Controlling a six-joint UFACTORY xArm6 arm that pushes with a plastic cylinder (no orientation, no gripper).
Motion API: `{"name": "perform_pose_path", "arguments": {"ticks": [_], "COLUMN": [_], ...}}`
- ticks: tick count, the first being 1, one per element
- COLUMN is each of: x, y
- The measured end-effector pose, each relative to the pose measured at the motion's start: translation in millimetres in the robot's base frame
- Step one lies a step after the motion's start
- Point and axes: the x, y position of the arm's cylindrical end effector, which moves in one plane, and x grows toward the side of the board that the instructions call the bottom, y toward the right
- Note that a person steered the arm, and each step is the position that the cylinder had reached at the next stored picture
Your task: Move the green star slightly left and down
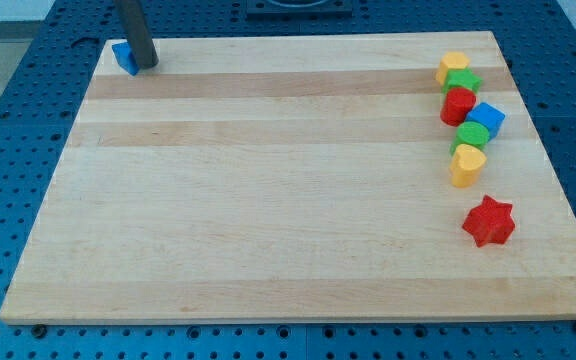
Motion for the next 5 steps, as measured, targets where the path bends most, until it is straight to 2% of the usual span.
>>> {"name": "perform_pose_path", "arguments": {"ticks": [1, 3, 5], "x": [20, 27, 71], "y": [1, -1, 48]}}
